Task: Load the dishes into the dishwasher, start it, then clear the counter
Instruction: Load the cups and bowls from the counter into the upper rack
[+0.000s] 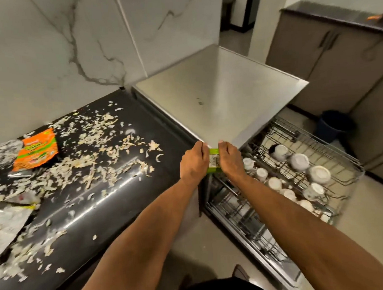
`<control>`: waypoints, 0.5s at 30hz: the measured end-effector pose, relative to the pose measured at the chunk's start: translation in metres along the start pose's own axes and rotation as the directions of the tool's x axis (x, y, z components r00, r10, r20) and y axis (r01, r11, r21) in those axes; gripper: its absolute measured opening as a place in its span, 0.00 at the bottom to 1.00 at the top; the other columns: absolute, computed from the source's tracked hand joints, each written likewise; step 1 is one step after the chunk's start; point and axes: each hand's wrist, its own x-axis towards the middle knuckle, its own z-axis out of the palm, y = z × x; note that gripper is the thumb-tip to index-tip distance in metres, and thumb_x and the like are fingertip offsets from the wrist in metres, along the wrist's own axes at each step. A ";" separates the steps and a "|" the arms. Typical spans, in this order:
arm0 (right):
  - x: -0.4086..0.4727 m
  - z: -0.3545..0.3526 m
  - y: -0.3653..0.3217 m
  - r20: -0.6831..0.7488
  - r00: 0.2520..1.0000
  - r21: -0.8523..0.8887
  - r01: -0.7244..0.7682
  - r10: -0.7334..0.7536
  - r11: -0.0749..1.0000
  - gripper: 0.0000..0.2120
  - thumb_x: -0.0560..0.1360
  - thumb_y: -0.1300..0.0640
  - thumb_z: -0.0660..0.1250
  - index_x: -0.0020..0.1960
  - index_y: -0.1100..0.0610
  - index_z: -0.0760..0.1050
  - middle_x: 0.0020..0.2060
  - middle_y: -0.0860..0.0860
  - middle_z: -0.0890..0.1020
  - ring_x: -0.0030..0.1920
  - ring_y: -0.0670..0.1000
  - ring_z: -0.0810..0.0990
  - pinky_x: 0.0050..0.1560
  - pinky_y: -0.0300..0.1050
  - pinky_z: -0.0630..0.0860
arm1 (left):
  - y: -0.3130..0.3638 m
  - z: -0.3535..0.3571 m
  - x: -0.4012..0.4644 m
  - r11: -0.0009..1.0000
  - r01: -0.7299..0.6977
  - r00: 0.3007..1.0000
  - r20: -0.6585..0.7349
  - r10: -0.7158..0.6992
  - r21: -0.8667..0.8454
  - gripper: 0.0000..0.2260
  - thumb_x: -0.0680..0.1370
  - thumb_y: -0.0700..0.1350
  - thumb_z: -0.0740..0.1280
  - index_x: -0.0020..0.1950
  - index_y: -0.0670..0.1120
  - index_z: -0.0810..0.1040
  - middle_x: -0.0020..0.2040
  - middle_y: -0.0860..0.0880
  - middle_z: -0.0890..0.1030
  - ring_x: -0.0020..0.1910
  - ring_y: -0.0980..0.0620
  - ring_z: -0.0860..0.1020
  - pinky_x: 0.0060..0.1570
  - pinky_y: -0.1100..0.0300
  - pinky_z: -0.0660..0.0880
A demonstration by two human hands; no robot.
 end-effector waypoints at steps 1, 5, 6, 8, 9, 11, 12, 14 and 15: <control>0.004 -0.012 0.009 -0.012 1.000 0.003 -0.008 0.008 1.000 0.23 0.84 0.45 0.50 0.52 0.60 0.77 0.50 0.61 0.81 0.51 0.60 0.78 0.53 0.51 0.73 | 0.012 0.010 0.001 1.000 -0.014 1.000 0.013 0.014 0.012 0.14 0.83 0.51 0.53 0.46 0.44 0.70 0.43 0.38 0.80 0.43 0.35 0.78 0.45 0.44 0.75; 0.019 -0.058 0.043 -0.042 0.998 0.009 -0.039 0.039 0.999 0.24 0.83 0.43 0.50 0.51 0.59 0.77 0.48 0.60 0.81 0.49 0.60 0.79 0.52 0.53 0.74 | 0.054 0.052 0.001 0.996 -0.072 0.996 0.064 0.069 0.048 0.15 0.84 0.52 0.52 0.46 0.44 0.70 0.39 0.42 0.79 0.38 0.39 0.79 0.41 0.46 0.77; 0.022 -0.070 0.053 -0.053 0.997 0.024 -0.053 0.054 0.998 0.23 0.83 0.43 0.50 0.49 0.58 0.77 0.46 0.58 0.81 0.48 0.58 0.79 0.50 0.51 0.74 | 0.064 0.064 0.002 0.994 -0.091 0.993 0.080 0.086 0.058 0.15 0.84 0.52 0.52 0.46 0.44 0.70 0.38 0.43 0.79 0.38 0.40 0.79 0.40 0.46 0.78; 0.027 -0.091 0.071 -0.076 0.993 0.069 -0.081 0.086 0.994 0.22 0.83 0.43 0.50 0.46 0.56 0.76 0.43 0.56 0.81 0.45 0.57 0.79 0.47 0.49 0.72 | 0.082 0.086 0.005 0.988 -0.129 0.986 0.113 0.120 0.079 0.15 0.84 0.52 0.51 0.48 0.44 0.71 0.39 0.41 0.80 0.38 0.40 0.79 0.40 0.46 0.78; 0.028 -0.100 0.079 -0.088 0.991 0.087 -0.097 0.105 0.991 0.22 0.83 0.44 0.50 0.45 0.56 0.75 0.43 0.55 0.81 0.44 0.57 0.79 0.46 0.49 0.72 | 0.090 0.095 0.005 0.987 -0.137 0.984 0.130 0.125 0.086 0.16 0.84 0.52 0.51 0.49 0.44 0.72 0.41 0.41 0.81 0.39 0.39 0.79 0.41 0.45 0.77; 0.032 -0.117 0.093 -0.107 0.984 0.111 -0.133 0.145 0.985 0.21 0.83 0.44 0.51 0.45 0.56 0.75 0.43 0.54 0.80 0.43 0.54 0.77 0.45 0.47 0.71 | 0.104 0.115 0.008 0.984 -0.157 0.978 0.154 0.142 0.089 0.16 0.84 0.52 0.52 0.51 0.43 0.73 0.43 0.39 0.81 0.42 0.38 0.79 0.44 0.45 0.77; 0.034 -0.125 0.100 -0.119 0.980 0.120 -0.144 0.158 0.982 0.20 0.83 0.44 0.51 0.45 0.55 0.74 0.43 0.54 0.80 0.43 0.53 0.77 0.44 0.46 0.69 | 0.111 0.125 0.009 0.980 -0.176 0.973 0.167 0.160 0.088 0.16 0.84 0.52 0.52 0.51 0.42 0.73 0.44 0.39 0.82 0.44 0.38 0.79 0.45 0.45 0.76; 0.039 -0.141 0.114 -0.147 0.971 0.138 -0.169 0.188 0.976 0.20 0.83 0.44 0.51 0.45 0.55 0.75 0.42 0.54 0.80 0.42 0.53 0.77 0.42 0.46 0.68 | 0.124 0.145 0.013 0.973 -0.211 0.960 0.207 0.189 0.090 0.15 0.83 0.52 0.52 0.49 0.43 0.73 0.44 0.39 0.81 0.43 0.38 0.79 0.45 0.45 0.76; 0.041 -0.148 0.120 -0.155 0.967 0.150 -0.181 0.204 0.972 0.20 0.83 0.44 0.51 0.45 0.55 0.75 0.42 0.54 0.80 0.43 0.54 0.77 0.43 0.47 0.70 | 0.130 0.151 0.014 0.970 -0.224 0.953 0.230 0.198 0.094 0.14 0.83 0.51 0.53 0.48 0.44 0.72 0.43 0.40 0.81 0.42 0.38 0.79 0.44 0.45 0.76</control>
